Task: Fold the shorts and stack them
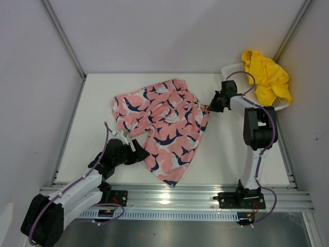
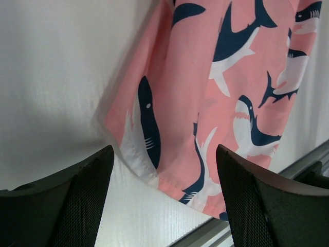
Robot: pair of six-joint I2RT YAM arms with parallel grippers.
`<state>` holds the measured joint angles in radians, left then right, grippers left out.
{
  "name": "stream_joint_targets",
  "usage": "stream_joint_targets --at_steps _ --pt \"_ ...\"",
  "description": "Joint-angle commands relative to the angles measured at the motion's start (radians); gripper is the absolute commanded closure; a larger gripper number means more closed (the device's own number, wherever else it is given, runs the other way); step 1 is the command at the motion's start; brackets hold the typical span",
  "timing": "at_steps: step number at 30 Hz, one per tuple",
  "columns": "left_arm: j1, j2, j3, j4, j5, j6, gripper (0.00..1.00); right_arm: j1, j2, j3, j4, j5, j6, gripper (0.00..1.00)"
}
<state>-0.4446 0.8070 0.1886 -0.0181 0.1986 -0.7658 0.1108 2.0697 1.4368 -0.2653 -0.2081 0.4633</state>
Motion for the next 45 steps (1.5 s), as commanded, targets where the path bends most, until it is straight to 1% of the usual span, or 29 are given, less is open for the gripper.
stream_joint_targets --at_steps 1,4,7,8,12,13,16,18,20,23,24,27,28,30,32,34,41,42,44,45 --pt "0.015 -0.025 0.034 -0.046 -0.086 0.039 0.17 -0.005 0.001 -0.006 0.032 -0.017 0.009 1.00" --pt "0.020 -0.051 0.037 -0.069 -0.099 0.043 0.17 -0.005 0.003 -0.004 0.037 -0.020 0.011 1.00" --pt "0.021 -0.026 0.032 -0.056 -0.093 0.042 0.17 -0.005 0.010 -0.001 0.038 -0.025 0.014 1.00" --pt "0.021 -0.016 0.029 -0.036 -0.070 0.034 0.18 -0.005 0.012 0.000 0.038 -0.025 0.015 1.00" --pt "0.021 0.044 -0.012 0.131 0.007 -0.006 0.26 -0.003 0.015 0.002 0.041 -0.027 0.014 1.00" --pt "0.021 0.085 -0.018 0.145 0.015 -0.010 0.30 -0.006 0.015 0.002 0.040 -0.025 0.015 1.00" --pt "0.021 0.145 -0.024 0.217 0.038 -0.024 0.35 -0.006 0.013 -0.003 0.041 -0.025 0.015 1.00" --pt "0.021 0.150 -0.038 0.244 0.047 -0.036 0.43 -0.007 0.013 -0.001 0.038 -0.025 0.014 1.00" --pt "0.021 0.146 -0.032 0.244 0.045 -0.038 0.49 -0.008 0.010 0.000 0.038 -0.025 0.014 1.00" --pt "0.023 0.143 -0.023 0.228 0.024 -0.030 0.63 -0.008 0.007 -0.004 0.041 -0.030 0.015 1.00" --pt "0.024 0.141 -0.021 0.228 0.018 -0.029 0.73 -0.008 0.007 -0.006 0.043 -0.030 0.018 1.00" --pt "0.032 0.135 -0.026 0.234 -0.016 -0.036 0.95 -0.010 0.009 -0.006 0.044 -0.033 0.017 1.00" --pt "0.041 0.133 -0.025 0.239 -0.019 -0.039 0.99 -0.010 0.010 -0.006 0.046 -0.033 0.017 1.00" --pt "0.058 0.123 -0.020 0.233 -0.027 -0.036 1.00 -0.010 0.010 -0.006 0.043 -0.033 0.015 1.00" --pt "0.096 0.104 -0.021 0.210 -0.015 -0.027 1.00 -0.014 0.010 -0.006 0.041 -0.031 0.015 1.00" --pt "0.145 0.054 -0.023 0.181 0.008 -0.014 1.00 -0.019 0.010 -0.010 0.041 -0.031 0.020 1.00" --pt "0.270 -0.158 0.005 -0.032 0.018 0.060 1.00 -0.052 -0.014 -0.045 0.058 -0.022 0.047 1.00" --pt "0.291 -0.164 0.008 -0.052 0.025 0.068 1.00 -0.057 -0.019 -0.053 0.061 -0.017 0.049 1.00" --pt "0.351 -0.143 0.021 -0.045 0.056 0.091 1.00 -0.059 -0.040 -0.070 0.058 -0.005 0.051 1.00" --pt "0.395 -0.122 0.026 -0.022 0.093 0.100 1.00 -0.059 -0.046 -0.070 0.042 -0.002 0.051 1.00"
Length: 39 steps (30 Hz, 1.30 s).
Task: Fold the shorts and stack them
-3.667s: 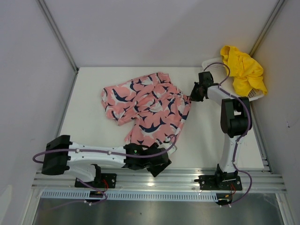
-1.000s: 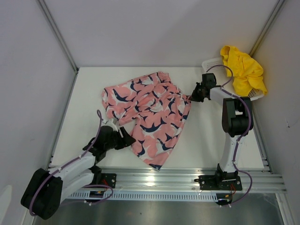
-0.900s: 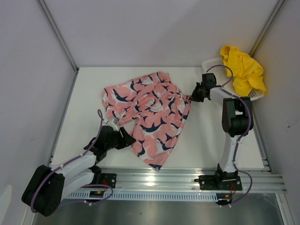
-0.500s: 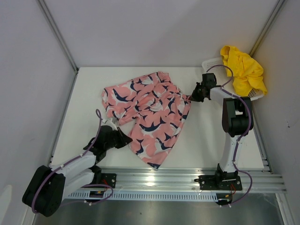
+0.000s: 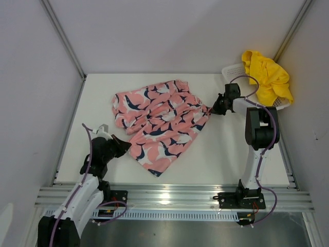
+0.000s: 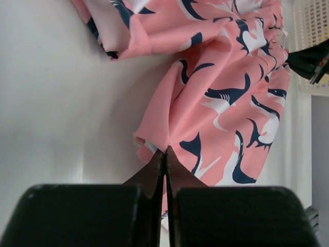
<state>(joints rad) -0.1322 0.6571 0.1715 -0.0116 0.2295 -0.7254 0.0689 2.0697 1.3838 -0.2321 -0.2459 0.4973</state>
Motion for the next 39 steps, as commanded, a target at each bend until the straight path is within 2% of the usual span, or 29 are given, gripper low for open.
stream_joint_targets --at_steps 1,6,10,14,17,27,33,36,37,38,39 --pt "0.104 0.054 0.042 -0.009 0.085 0.061 1.00 -0.017 -0.054 -0.017 -0.005 0.040 0.014 1.00" --pt "0.210 0.216 0.059 0.162 0.181 0.037 1.00 -0.009 -0.112 -0.019 -0.078 0.077 -0.011 1.00" --pt "0.210 0.248 0.147 0.151 0.189 0.032 1.00 0.003 -0.125 0.007 -0.127 0.109 -0.020 1.00" --pt "0.210 0.246 0.221 0.098 0.162 0.035 1.00 0.042 -0.082 0.109 -0.252 0.166 -0.034 1.00" --pt "0.210 0.278 0.266 0.104 0.153 0.024 1.00 0.058 -0.066 0.135 -0.277 0.200 -0.014 1.00" --pt "0.226 0.530 0.341 0.194 0.048 0.069 1.00 0.086 0.015 0.244 -0.378 0.326 0.050 1.00" --pt "0.227 0.657 0.434 0.187 -0.008 0.113 0.87 0.097 0.001 0.213 -0.345 0.321 0.078 1.00" --pt "0.227 0.722 0.474 0.174 -0.004 0.133 0.50 0.104 0.000 0.218 -0.351 0.330 0.078 1.00" --pt "0.227 0.725 0.476 0.168 -0.004 0.136 0.31 0.109 -0.002 0.216 -0.346 0.329 0.075 1.00" --pt "0.227 0.719 0.474 0.173 -0.007 0.138 0.23 0.111 -0.002 0.219 -0.351 0.330 0.075 1.00" --pt "0.227 0.685 0.455 0.176 -0.012 0.135 0.10 0.109 -0.002 0.221 -0.349 0.332 0.075 1.00"
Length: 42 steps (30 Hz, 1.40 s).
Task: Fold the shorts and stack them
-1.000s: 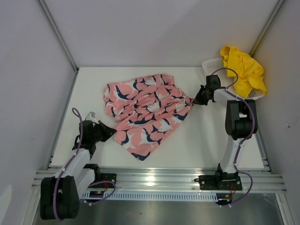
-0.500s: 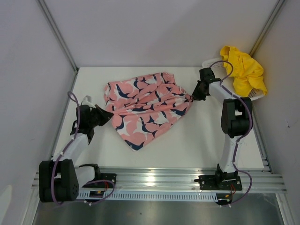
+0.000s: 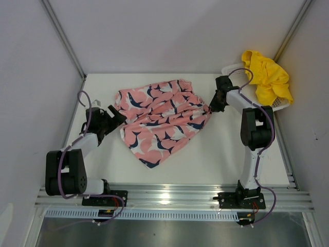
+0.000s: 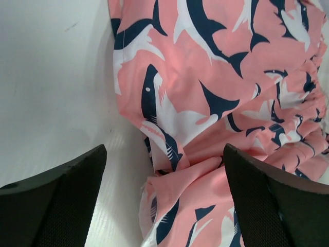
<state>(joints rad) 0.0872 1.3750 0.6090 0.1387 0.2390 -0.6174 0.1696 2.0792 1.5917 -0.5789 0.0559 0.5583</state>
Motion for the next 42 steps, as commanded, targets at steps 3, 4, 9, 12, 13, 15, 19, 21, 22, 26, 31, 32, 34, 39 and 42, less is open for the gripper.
stream_joint_targets --at_steps 3,4,9,12,13,15,19,21,22,26,31,32,34,39,42 --pt "0.005 -0.129 0.014 -0.017 -0.056 0.030 0.01 0.008 -0.011 0.014 -0.002 0.025 0.014 1.00" --pt "0.002 -0.158 0.017 -0.036 -0.078 0.033 0.01 0.008 -0.010 0.016 -0.002 0.028 0.014 1.00" --pt "-0.154 -0.344 0.047 -0.186 -0.249 0.096 0.01 0.001 -0.008 0.028 -0.004 0.028 0.008 1.00" --pt "-0.344 -0.434 0.063 -0.251 -0.377 0.148 0.01 -0.004 -0.002 0.037 -0.009 0.025 0.005 1.00" --pt "-0.401 -0.453 0.057 -0.257 -0.403 0.166 0.01 -0.007 0.001 0.039 -0.009 0.025 0.003 1.00" --pt "-0.565 -0.488 0.038 -0.249 -0.440 0.231 0.01 -0.012 0.004 0.036 -0.006 0.025 0.002 1.00" --pt "-0.795 -0.456 0.044 -0.321 -0.512 0.301 0.03 -0.016 0.012 0.036 -0.003 0.007 -0.005 1.00" --pt "-0.917 -0.416 0.043 -0.361 -0.558 0.327 0.04 -0.016 0.015 0.037 -0.001 0.004 -0.009 1.00" --pt "-0.960 -0.403 0.044 -0.375 -0.584 0.329 0.04 -0.016 0.016 0.036 -0.001 0.002 -0.009 1.00" --pt "-1.160 -0.326 0.048 -0.409 -0.655 0.338 0.05 -0.018 0.022 0.036 0.007 -0.010 -0.011 1.00" --pt "-1.299 -0.191 0.067 -0.403 -0.707 0.346 0.13 -0.016 0.028 0.033 0.014 -0.021 -0.008 1.00" --pt "-1.323 -0.168 0.074 -0.404 -0.708 0.349 0.14 -0.016 0.030 0.033 0.014 -0.021 -0.008 1.00" --pt "-1.339 -0.092 0.096 -0.410 -0.730 0.360 0.17 -0.016 0.030 0.033 0.014 -0.021 -0.008 1.00" --pt "-1.348 0.038 0.144 -0.416 -0.753 0.383 0.21 -0.016 0.030 0.031 0.014 -0.024 -0.014 1.00" --pt "-1.344 0.108 0.181 -0.433 -0.780 0.375 0.25 -0.019 0.030 0.030 0.016 -0.025 -0.017 1.00"
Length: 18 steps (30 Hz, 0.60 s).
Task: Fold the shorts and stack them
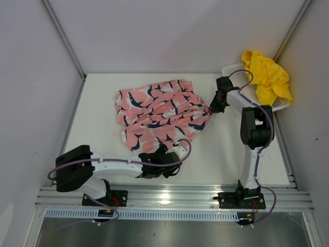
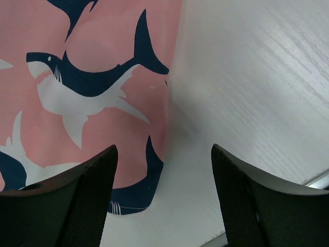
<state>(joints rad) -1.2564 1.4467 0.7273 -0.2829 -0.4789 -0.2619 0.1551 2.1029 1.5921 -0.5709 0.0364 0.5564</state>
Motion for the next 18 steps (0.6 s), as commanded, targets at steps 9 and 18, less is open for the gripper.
stream_joint_targets --at_steps 9,18 --pt "0.040 0.155 0.078 0.011 -0.050 -0.002 0.45 -0.005 -0.004 0.025 0.009 -0.012 -0.016 1.00" --pt "0.149 0.155 0.050 0.001 0.051 -0.022 0.74 -0.008 -0.015 0.017 -0.007 -0.012 -0.026 1.00"
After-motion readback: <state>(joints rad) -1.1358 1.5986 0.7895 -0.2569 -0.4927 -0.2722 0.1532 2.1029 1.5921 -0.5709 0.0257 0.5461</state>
